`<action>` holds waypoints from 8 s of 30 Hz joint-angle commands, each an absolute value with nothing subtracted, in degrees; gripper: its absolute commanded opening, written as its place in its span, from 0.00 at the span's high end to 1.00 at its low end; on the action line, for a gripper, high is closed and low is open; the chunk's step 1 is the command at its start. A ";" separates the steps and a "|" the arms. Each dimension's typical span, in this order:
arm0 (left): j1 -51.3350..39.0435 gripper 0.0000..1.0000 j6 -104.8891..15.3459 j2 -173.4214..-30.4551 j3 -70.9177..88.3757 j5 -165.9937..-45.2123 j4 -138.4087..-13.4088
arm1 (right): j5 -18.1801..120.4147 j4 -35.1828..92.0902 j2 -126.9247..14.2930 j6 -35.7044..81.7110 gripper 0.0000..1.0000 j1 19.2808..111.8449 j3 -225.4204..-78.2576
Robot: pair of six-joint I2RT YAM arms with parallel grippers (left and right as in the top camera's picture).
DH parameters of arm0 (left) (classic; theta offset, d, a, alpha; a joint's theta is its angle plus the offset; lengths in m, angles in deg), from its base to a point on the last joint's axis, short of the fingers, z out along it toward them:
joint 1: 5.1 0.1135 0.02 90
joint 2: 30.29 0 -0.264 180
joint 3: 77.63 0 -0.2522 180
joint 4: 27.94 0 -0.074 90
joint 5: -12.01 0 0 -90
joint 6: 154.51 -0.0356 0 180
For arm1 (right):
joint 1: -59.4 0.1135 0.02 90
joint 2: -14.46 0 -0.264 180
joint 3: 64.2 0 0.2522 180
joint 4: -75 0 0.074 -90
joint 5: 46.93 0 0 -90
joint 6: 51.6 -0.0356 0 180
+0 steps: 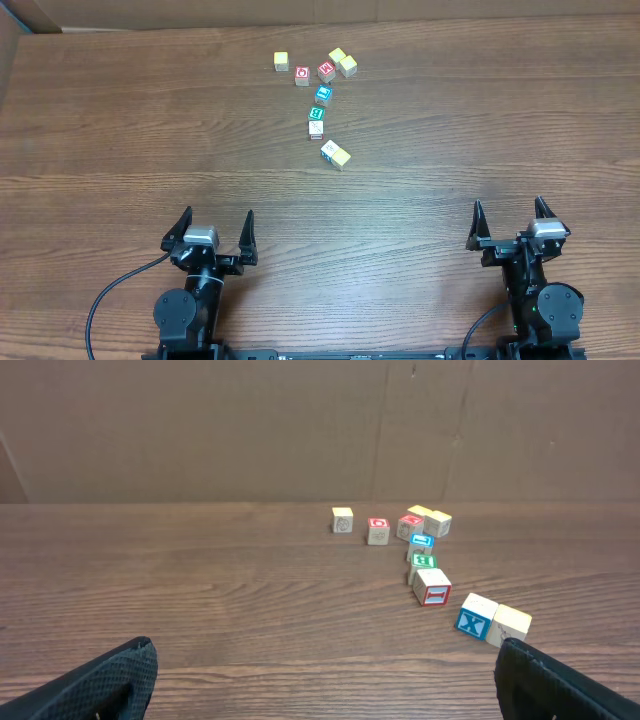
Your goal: Flip 4 blocks
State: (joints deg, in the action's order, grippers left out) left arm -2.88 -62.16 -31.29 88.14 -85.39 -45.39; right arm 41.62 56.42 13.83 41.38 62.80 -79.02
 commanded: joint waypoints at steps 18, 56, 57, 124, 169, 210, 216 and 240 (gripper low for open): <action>-3.25 0.00 -63.69 -30.61 88.33 -84.88 -45.58 | 41.90 56.55 14.27 41.45 0.00 62.64 -78.43; -3.25 0.00 -56.69 -30.61 87.98 -86.26 -46.08 | 41.90 56.57 14.27 41.45 0.00 62.64 -78.43; -3.25 0.00 -55.51 -30.61 87.68 -87.77 -46.52 | 41.90 56.57 14.27 41.45 0.00 62.64 -78.43; -25.06 0.15 -45.66 -169.27 -48.10 -79.59 -120.38 | 41.90 56.57 14.27 41.45 0.00 62.64 -78.43; -25.35 0.76 -37.68 -178.12 -47.31 -73.98 -115.13 | 41.90 56.57 14.27 41.45 0.00 62.64 -78.43; -25.04 0.41 -39.19 -158.60 -46.83 -71.83 -129.78 | 41.90 56.57 14.27 41.45 0.00 62.64 -78.43; -25.04 0.34 -39.25 -166.27 -46.83 -72.03 -127.52 | 41.90 56.57 14.27 41.45 0.00 62.64 -78.43; -25.04 0.30 -41.77 -173.18 -46.59 -74.87 -122.45 | 41.90 56.57 14.27 41.45 0.00 62.64 -78.43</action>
State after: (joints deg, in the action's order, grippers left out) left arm -25.57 -40.89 -172.55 -46.85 -74.30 -122.91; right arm 41.64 56.24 13.88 41.41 62.82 -79.02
